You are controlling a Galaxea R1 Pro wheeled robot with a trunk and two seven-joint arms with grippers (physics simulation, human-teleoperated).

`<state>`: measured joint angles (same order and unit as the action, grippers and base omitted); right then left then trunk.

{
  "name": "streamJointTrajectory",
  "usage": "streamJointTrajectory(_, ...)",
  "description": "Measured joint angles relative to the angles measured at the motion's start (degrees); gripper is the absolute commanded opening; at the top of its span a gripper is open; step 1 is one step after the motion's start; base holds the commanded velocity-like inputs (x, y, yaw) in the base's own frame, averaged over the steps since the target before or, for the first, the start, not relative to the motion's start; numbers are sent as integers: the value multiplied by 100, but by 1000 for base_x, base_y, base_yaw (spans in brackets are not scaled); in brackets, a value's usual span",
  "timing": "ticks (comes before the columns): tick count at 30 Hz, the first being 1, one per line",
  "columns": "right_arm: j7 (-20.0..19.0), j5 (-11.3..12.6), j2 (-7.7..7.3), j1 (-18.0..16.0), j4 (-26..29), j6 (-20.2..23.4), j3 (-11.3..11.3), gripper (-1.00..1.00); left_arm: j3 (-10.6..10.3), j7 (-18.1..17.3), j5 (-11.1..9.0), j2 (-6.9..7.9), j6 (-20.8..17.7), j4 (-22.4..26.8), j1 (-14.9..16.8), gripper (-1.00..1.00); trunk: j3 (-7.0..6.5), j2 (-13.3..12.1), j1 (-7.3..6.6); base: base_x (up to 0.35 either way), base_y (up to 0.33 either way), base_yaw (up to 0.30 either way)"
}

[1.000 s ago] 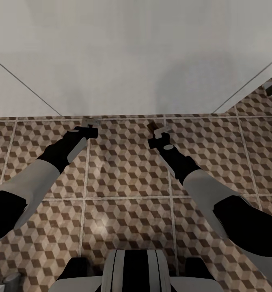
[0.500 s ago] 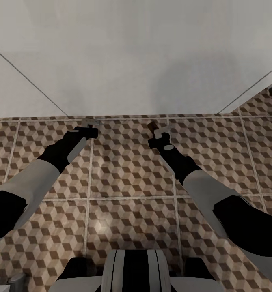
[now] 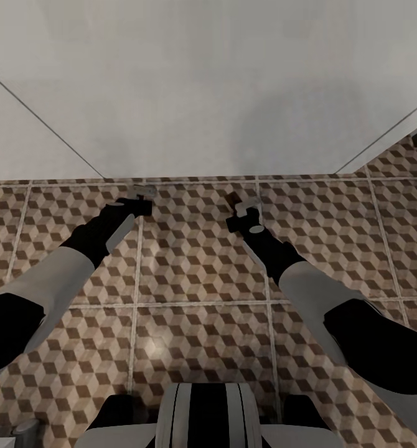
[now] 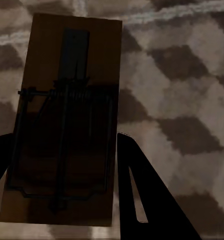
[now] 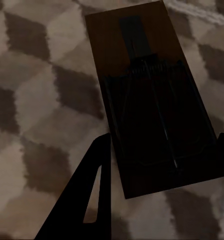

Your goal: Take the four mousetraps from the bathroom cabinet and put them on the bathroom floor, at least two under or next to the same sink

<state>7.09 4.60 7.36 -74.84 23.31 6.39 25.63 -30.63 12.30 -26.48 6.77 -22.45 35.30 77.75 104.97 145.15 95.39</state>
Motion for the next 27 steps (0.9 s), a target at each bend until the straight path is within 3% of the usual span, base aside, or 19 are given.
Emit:
streamJointTrajectory(19,-1,-1,91,0,-36,0,0,-100,0,-4,-1,-54,21,-325,-35,-100,0,0,0,0,0,0)
streamJointTrajectory(27,0,-1,94,-1,-37,0,0,-100,1,-5,-1,-64,369,-489,-36,-100,0,0,0,0,0,0)
